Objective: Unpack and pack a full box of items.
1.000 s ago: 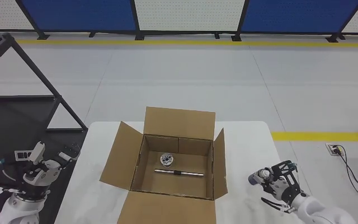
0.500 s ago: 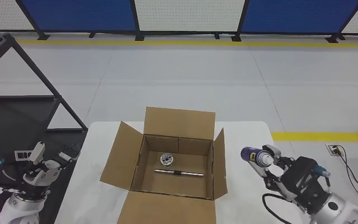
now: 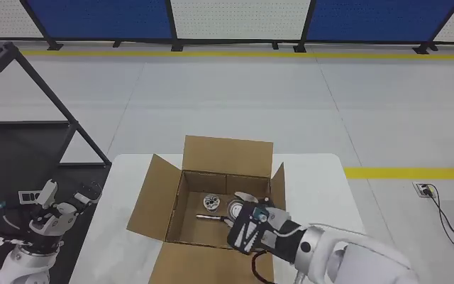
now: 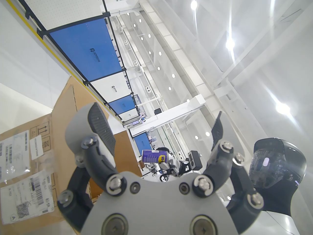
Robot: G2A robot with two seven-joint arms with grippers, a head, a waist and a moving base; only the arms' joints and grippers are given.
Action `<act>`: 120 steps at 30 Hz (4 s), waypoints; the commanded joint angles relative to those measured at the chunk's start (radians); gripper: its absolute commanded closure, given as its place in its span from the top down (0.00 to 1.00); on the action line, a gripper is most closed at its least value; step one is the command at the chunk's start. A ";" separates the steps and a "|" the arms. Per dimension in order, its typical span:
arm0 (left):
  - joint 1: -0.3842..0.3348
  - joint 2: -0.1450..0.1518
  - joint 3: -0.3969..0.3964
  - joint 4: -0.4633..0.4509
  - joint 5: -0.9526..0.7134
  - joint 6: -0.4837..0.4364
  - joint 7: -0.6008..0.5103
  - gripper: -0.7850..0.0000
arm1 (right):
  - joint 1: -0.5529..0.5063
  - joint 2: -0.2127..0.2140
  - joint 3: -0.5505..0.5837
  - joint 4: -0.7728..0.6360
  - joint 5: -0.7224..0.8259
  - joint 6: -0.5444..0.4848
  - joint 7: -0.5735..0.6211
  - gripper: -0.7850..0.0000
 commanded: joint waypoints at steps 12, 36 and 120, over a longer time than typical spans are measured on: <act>0.000 0.000 0.000 0.000 0.000 0.000 0.000 1.00 | 0.178 -0.051 -0.135 0.438 0.005 0.228 -0.051 0.00; 0.000 0.000 0.000 0.000 0.000 0.000 0.000 1.00 | 0.160 -0.068 -0.164 0.626 -0.016 0.257 -0.183 0.00; 0.000 0.000 0.000 0.000 0.000 0.000 0.000 1.00 | -0.237 -0.117 -0.057 0.141 -0.472 0.231 -0.392 1.00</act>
